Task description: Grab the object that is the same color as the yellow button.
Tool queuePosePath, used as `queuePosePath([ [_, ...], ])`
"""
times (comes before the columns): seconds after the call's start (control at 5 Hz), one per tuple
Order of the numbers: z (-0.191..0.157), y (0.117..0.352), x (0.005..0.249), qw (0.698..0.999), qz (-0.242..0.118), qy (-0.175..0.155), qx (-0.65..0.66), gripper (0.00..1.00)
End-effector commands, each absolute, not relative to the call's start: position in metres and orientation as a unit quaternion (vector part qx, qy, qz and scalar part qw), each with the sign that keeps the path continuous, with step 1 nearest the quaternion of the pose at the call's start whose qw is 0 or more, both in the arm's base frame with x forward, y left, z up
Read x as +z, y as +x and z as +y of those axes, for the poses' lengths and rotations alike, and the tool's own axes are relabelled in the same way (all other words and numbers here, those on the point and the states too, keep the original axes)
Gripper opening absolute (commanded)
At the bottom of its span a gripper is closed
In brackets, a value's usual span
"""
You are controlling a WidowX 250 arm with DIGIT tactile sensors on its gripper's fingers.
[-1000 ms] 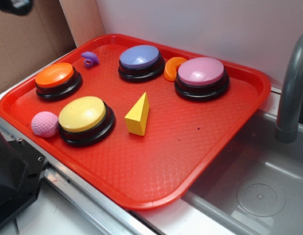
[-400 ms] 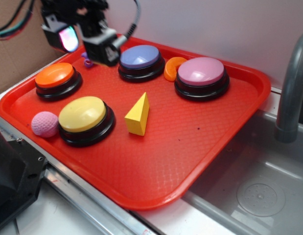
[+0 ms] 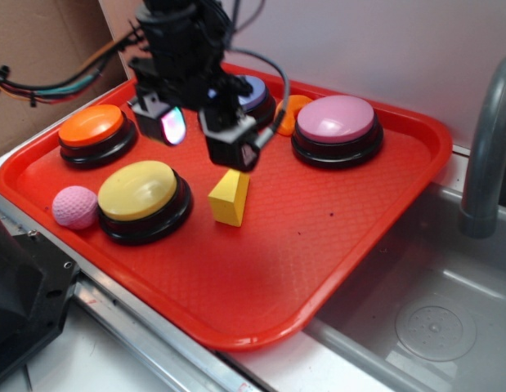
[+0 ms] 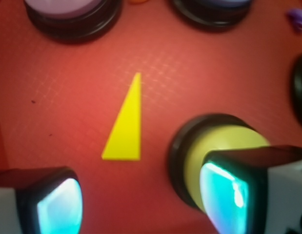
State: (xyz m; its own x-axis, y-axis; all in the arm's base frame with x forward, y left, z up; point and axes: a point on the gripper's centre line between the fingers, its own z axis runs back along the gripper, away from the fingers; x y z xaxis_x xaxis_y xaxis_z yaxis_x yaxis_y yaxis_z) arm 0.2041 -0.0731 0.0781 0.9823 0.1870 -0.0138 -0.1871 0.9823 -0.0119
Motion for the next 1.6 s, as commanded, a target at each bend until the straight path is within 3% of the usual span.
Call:
queuePosePath([
  [0.0,-0.066,0.230,0.053,0.994,-0.009,0.014,0.111,1.00],
  [0.6,-0.071,0.242,0.029,0.996,0.001,0.026,0.088,1.00],
  [0.8,-0.073,0.241,0.027,0.995,-0.003,0.025,0.092,0.00],
  [1.0,-0.071,0.240,0.037,0.995,-0.012,0.033,0.093,0.00],
  [1.4,-0.050,0.243,0.098,0.996,-0.016,0.034,0.084,0.00],
])
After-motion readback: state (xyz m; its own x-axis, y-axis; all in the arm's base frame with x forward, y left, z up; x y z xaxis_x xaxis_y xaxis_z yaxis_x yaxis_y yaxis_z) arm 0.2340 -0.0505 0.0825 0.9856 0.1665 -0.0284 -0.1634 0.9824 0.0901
